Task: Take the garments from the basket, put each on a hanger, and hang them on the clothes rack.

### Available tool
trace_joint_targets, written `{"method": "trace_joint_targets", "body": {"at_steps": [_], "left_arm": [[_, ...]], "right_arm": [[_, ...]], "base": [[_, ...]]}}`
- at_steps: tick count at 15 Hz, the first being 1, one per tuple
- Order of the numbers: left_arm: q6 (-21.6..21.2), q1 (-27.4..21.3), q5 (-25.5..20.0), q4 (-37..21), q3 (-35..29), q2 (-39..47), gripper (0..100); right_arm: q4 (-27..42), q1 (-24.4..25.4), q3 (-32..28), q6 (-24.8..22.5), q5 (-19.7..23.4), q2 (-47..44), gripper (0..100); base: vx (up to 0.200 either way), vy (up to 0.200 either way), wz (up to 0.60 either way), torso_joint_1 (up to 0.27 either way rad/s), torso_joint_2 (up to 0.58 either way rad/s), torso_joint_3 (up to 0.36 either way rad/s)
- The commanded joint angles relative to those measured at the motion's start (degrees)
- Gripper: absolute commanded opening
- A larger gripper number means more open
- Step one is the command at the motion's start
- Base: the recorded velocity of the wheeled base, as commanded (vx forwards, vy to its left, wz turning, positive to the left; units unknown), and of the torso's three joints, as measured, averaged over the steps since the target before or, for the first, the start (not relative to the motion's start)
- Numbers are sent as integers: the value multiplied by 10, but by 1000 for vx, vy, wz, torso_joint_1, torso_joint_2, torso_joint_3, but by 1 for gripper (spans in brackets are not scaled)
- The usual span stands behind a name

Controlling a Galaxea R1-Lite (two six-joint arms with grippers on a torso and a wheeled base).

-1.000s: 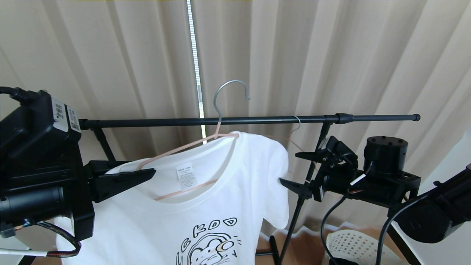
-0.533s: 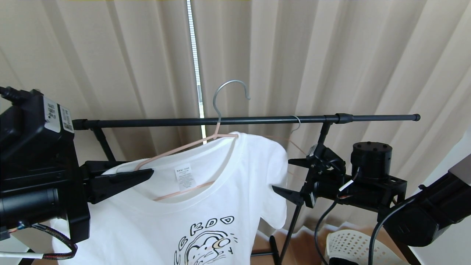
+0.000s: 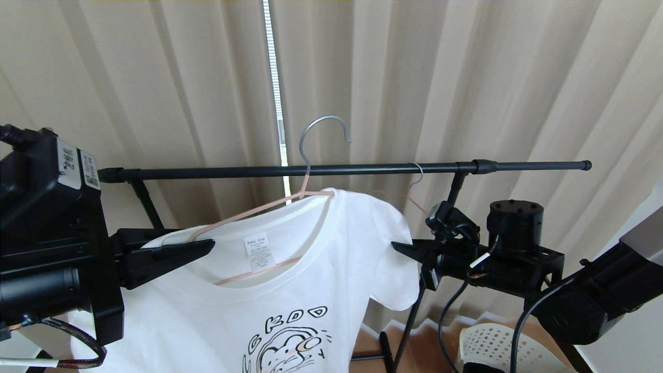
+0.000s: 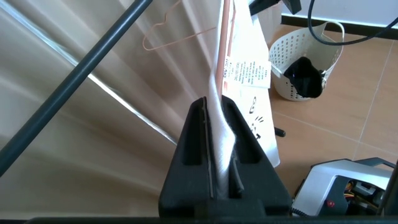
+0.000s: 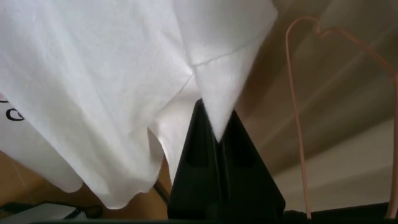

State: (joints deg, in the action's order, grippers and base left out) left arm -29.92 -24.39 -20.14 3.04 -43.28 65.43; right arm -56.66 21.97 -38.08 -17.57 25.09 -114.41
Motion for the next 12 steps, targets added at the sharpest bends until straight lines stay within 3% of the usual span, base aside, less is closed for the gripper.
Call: {"method": "trace_joint_targets", "body": {"at_steps": [1, 12], "left_arm": [[1, 0, 0, 0, 0, 1, 0], [1, 3, 0, 0, -1, -7, 0]], "right_arm": [[0, -10, -1, 0, 0, 2, 0], [4, -37, -21, 1, 0, -7, 0]], "base": [[0, 0, 0, 0, 0, 0], [0, 0, 0, 0, 0, 0]]}}
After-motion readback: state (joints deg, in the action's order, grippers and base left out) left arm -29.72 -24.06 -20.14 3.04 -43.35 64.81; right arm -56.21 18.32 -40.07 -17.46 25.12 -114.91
